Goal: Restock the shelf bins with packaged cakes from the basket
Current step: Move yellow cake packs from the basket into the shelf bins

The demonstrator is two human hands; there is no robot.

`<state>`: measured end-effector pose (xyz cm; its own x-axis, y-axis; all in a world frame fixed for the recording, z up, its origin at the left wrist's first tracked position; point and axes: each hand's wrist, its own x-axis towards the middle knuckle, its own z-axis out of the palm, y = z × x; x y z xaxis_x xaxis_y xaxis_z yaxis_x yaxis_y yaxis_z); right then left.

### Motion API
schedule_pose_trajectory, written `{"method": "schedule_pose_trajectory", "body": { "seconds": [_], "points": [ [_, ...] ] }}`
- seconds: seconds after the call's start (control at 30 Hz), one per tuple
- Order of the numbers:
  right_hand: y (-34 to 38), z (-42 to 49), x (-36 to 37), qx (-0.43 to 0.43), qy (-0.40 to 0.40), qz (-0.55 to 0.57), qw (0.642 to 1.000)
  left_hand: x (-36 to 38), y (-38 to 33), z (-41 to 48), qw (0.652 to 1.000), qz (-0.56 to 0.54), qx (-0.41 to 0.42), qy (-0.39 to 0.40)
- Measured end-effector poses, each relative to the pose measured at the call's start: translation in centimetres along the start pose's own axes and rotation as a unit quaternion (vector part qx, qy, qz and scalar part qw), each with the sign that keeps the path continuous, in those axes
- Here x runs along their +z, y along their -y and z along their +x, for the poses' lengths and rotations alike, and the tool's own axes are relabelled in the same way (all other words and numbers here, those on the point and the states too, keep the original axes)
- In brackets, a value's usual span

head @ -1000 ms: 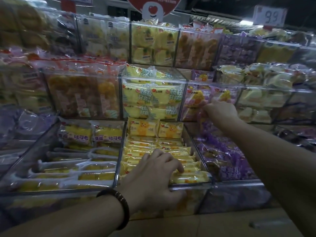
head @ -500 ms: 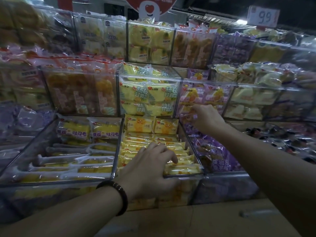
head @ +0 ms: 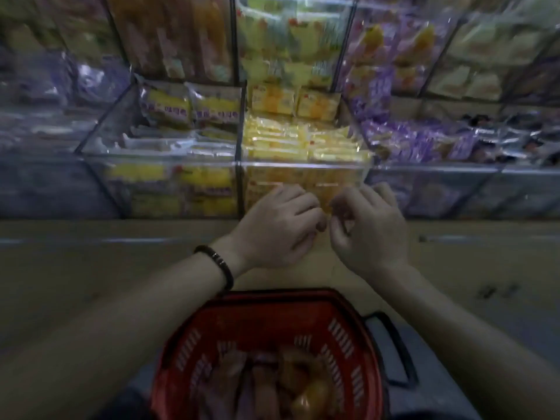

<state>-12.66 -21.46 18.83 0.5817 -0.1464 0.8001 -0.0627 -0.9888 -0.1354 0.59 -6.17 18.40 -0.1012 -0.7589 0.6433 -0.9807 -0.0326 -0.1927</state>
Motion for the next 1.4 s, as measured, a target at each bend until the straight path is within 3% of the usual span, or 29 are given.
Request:
{"method": "schedule_pose_trajectory", "body": {
  "seconds": [0.07, 0.17, 0.23, 0.3, 0.37, 0.47, 0.53, 0.6, 0.77, 0.9, 1.1, 1.27, 1.37, 1.4],
  "points": [
    [0.4, -3.5, 1.5, 0.029, 0.039, 0.027, 0.998, 1.7, -1.5, -4.2, 0.995, -0.051, -0.071, 0.050],
    [0.9, -9.3, 4.9, 0.141, 0.180, 0.098, 0.969, 4.8, -2.9, -10.8, 0.960, -0.119, -0.201, 0.155],
    [0.4, -13.3, 7.6, 0.226, 0.276, 0.107, 0.928, 6.6, -3.0, -14.1, 0.910, -0.174, -0.286, 0.245],
    [-0.1, -16.5, 9.8, 0.246, 0.401, 0.071, 0.879, 8.0, -2.3, -16.0, 0.832, -0.190, -0.349, 0.388],
    [-0.2, -18.7, 11.5, 0.229, 0.531, 0.050, 0.814, 8.9, -1.6, -16.8, 0.787, -0.176, -0.355, 0.472],
    [-0.6, -20.7, 13.5, 0.170, 0.671, -0.003, 0.722, 10.3, -2.0, -17.1, 0.744, -0.154, -0.299, 0.577],
    [-1.4, -21.6, 15.1, 0.133, 0.734, -0.062, 0.663, 11.0, -2.6, -17.2, 0.686, -0.162, -0.256, 0.662],
    [-2.2, -22.6, 16.6, 0.126, 0.760, -0.092, 0.631, 11.6, -3.0, -17.3, 0.644, -0.177, -0.251, 0.700],
    [-2.1, -26.3, 19.0, 0.112, 0.757, -0.054, 0.642, 13.3, -3.0, -18.8, 0.644, -0.184, -0.240, 0.703],
    [-2.2, -29.6, 20.0, 0.065, 0.728, -0.169, 0.661, 13.8, -2.1, -19.5, 0.635, -0.195, -0.248, 0.705],
    [-2.6, -31.2, 20.6, 0.111, 0.689, -0.198, 0.688, 14.1, -2.2, -19.3, 0.622, -0.214, -0.268, 0.704],
    [-2.1, -27.4, 20.1, 0.077, 0.750, -0.084, 0.652, 13.3, -2.0, -19.2, 0.619, -0.230, -0.278, 0.698],
    [-1.8, -23.5, 20.5, 0.118, 0.770, -0.003, 0.627, 12.7, -1.7, -19.0, 0.638, -0.231, -0.280, 0.679],
    [-1.4, -22.1, 20.5, 0.130, 0.759, 0.019, 0.637, 12.7, -1.6, -19.1, 0.645, -0.233, -0.290, 0.668]
  ]
}}
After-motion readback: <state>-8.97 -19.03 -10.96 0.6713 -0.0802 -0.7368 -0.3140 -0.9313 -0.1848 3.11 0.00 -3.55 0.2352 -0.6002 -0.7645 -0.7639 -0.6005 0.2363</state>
